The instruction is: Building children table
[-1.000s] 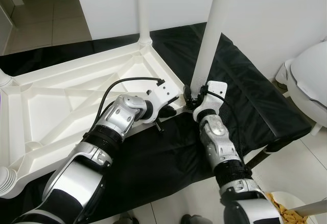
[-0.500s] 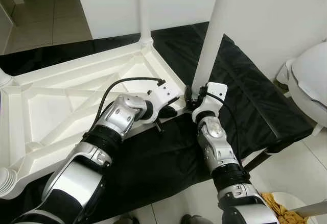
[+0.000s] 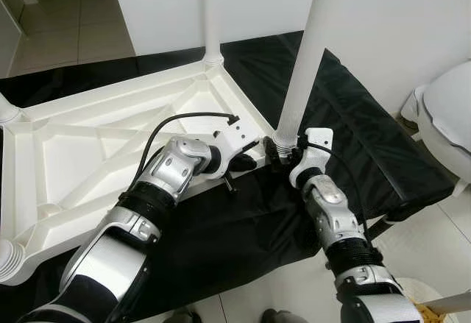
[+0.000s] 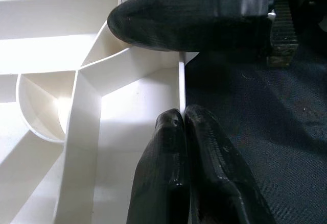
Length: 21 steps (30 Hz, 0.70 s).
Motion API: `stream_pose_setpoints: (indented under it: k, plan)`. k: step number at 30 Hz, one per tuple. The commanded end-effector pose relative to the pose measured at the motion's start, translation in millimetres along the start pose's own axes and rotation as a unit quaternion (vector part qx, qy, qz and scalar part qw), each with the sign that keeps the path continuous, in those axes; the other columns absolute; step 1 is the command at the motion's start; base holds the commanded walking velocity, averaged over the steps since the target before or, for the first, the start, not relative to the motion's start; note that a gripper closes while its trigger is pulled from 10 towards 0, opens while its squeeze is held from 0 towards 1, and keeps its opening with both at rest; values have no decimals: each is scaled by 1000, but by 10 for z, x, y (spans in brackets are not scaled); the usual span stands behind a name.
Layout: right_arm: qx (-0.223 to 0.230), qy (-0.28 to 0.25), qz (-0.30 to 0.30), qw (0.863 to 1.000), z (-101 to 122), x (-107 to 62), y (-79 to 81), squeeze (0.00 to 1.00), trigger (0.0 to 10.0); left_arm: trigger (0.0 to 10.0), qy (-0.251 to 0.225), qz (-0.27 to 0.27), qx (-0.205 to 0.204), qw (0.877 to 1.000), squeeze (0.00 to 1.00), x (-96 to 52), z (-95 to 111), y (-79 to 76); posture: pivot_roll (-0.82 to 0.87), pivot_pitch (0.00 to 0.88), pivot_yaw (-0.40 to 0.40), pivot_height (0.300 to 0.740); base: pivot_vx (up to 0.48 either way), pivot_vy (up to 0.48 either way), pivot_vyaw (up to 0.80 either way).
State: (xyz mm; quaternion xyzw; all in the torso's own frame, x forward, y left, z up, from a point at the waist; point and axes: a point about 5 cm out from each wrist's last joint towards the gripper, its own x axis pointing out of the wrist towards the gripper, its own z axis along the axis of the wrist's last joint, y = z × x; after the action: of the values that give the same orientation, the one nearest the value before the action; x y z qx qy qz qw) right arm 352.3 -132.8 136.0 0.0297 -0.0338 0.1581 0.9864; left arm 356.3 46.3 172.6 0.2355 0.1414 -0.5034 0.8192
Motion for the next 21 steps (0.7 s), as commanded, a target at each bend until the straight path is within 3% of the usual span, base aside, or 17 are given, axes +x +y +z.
stream_pose_setpoints:
  k: [1, 11, 21]
  plan:
    - [7, 29, 29, 999, -121, -31, 15, 0, 10000, 10000, 9, 2, 3, 1000, 0, -21, -37, 3, -48, 95, 61, 740, 0, 0, 0]
    - [-18, 20, 136, 990, 22, 46, -85, 0, 10000, 10000, 6, -8, 10, 1000, 0, -21, -3, -33, -30, 87, 65, 740, 0, 0, 0]
    - [-53, 26, 158, 986, 157, 122, -247, 0, 10000, 10000, 8, -16, 15, 1000, 0, -25, -4, -64, -22, 84, 66, 740, 0, 0, 0]
